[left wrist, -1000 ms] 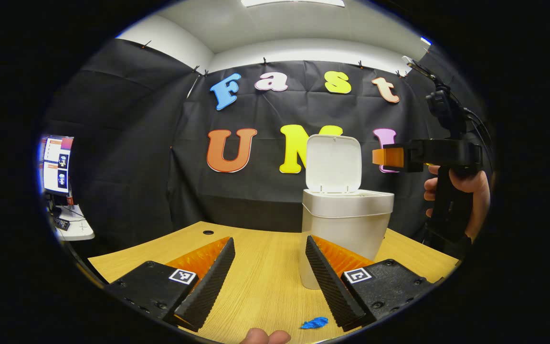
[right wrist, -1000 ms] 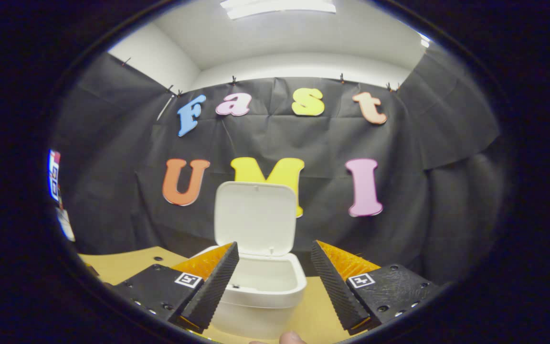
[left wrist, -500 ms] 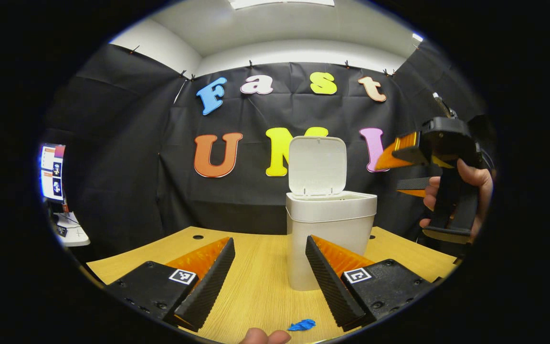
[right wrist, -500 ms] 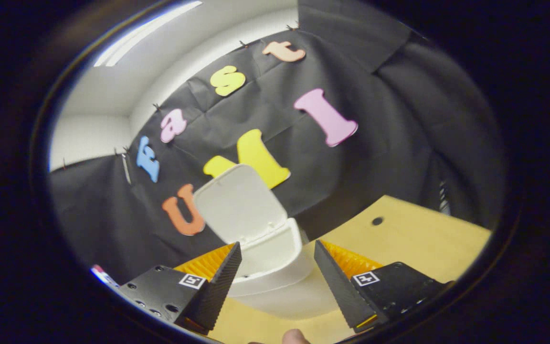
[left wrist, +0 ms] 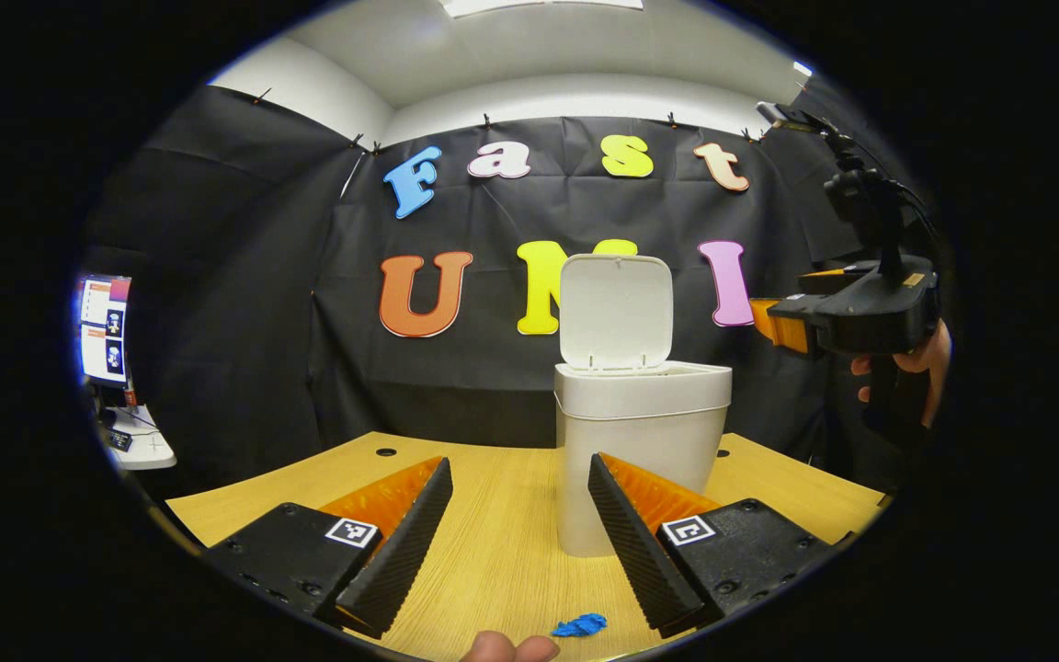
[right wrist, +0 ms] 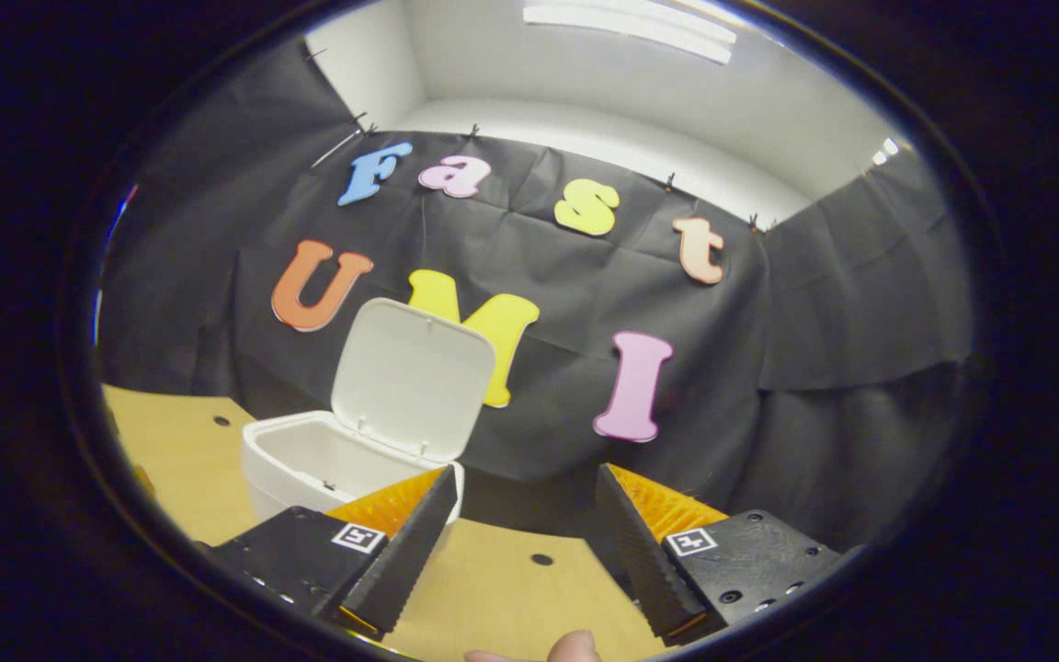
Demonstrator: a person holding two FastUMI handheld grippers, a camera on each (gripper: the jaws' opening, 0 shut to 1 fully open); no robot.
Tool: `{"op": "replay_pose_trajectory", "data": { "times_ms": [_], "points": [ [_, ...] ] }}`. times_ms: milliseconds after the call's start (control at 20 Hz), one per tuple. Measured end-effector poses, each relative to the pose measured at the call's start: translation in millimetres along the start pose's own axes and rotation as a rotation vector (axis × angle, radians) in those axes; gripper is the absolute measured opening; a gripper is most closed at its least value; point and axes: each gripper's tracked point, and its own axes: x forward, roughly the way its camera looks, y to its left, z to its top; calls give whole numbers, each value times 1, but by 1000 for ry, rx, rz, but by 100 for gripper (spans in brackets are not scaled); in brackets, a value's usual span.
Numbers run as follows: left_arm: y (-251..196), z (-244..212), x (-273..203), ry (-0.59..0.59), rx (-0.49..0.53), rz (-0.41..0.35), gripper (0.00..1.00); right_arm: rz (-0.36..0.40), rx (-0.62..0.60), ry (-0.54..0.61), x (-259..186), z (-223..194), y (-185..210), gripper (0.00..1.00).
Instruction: Press the lid of the desktop garbage bin to open it, pick up the crumpled paper on the desktop and throw it into the bin, then pick up the pop can on the desktop and drop it into the bin, and finally close the garbage bin lid.
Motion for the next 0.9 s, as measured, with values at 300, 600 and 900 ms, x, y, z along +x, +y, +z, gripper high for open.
{"op": "replay_pose_trajectory", "data": {
  "times_ms": [300,600,900],
  "points": [
    [1,-5,0,18,1,1,96,141,588,116,-8,-28,21,95],
    [-7,-32,0,76,13,-9,96,97,334,22,-22,-29,8,95],
    [-23,-75,-8,170,19,-50,96,25,177,-50,-52,-36,-13,95]
  ]
}}
